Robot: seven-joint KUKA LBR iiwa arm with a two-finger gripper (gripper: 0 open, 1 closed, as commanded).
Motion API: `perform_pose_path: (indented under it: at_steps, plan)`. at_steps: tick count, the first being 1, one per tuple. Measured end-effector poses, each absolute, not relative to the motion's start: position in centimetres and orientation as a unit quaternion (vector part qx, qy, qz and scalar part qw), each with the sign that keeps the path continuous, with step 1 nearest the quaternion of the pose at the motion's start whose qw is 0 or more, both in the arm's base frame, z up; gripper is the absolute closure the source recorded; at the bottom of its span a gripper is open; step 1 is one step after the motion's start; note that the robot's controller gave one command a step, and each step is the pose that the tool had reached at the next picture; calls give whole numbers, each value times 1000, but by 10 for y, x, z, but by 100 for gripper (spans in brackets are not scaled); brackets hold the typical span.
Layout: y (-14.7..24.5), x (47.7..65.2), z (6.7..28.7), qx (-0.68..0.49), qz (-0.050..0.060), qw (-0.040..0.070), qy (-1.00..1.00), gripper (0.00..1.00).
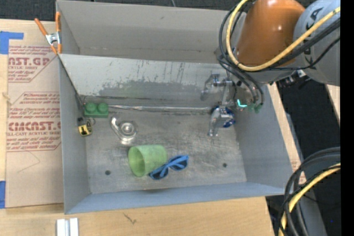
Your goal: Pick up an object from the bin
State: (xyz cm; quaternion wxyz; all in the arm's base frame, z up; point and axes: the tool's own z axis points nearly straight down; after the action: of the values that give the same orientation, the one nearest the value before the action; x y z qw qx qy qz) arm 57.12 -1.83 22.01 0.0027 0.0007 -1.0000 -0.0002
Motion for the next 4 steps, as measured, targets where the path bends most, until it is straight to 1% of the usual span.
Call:
perform_pose_path:
  at_steps: [1,2,3,4]
  plan:
    - [12,521,74,52,0,-3,-999,0]
    - [11,523,78,52,0,-2,-999,100]
    - [11,521,76,52,0,0,-999,0]
    - [111,510,77,139,-1,-3,-990,0]
